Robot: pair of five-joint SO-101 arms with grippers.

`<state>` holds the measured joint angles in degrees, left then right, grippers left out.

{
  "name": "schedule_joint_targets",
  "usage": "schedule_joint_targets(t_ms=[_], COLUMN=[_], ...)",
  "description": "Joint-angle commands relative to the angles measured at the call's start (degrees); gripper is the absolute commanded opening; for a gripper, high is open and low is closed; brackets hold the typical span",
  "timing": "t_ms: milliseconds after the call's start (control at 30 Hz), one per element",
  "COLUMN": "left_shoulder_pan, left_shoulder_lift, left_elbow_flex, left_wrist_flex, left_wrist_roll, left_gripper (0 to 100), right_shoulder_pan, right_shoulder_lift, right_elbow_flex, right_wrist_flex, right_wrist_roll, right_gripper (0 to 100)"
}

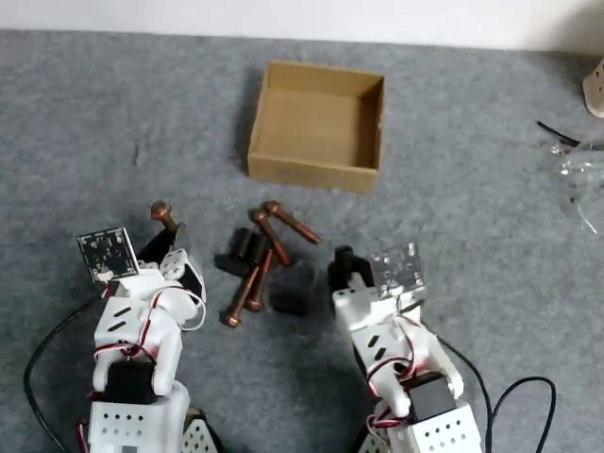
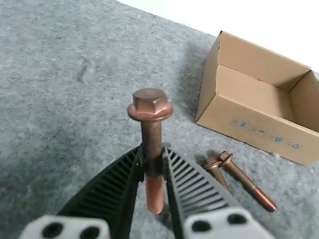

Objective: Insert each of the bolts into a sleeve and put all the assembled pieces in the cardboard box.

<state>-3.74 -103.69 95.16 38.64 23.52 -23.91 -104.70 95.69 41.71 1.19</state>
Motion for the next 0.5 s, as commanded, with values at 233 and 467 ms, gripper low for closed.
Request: schedule_joint_targets(t_ms=[233, 467], left_shoulder_pan=[-0.13, 0.04], left_shoulder_lift=[-0.57, -0.57], left_elbow_flex=[-0.66, -2.15], left_wrist_flex=[-1.85, -15.47], left_wrist_roll=[0.35, 0.44], left_gripper=[0, 0], right_shoulder_pan=[-9.98, -16.31], right_shoulder_lift=[-0.57, -0.57], right_elbow_flex=[0.92, 1.1], right_wrist_flex=[-12.79, -12.79], right_wrist_roll=[-0.44, 0.0], right_gripper=[0.4, 0.4])
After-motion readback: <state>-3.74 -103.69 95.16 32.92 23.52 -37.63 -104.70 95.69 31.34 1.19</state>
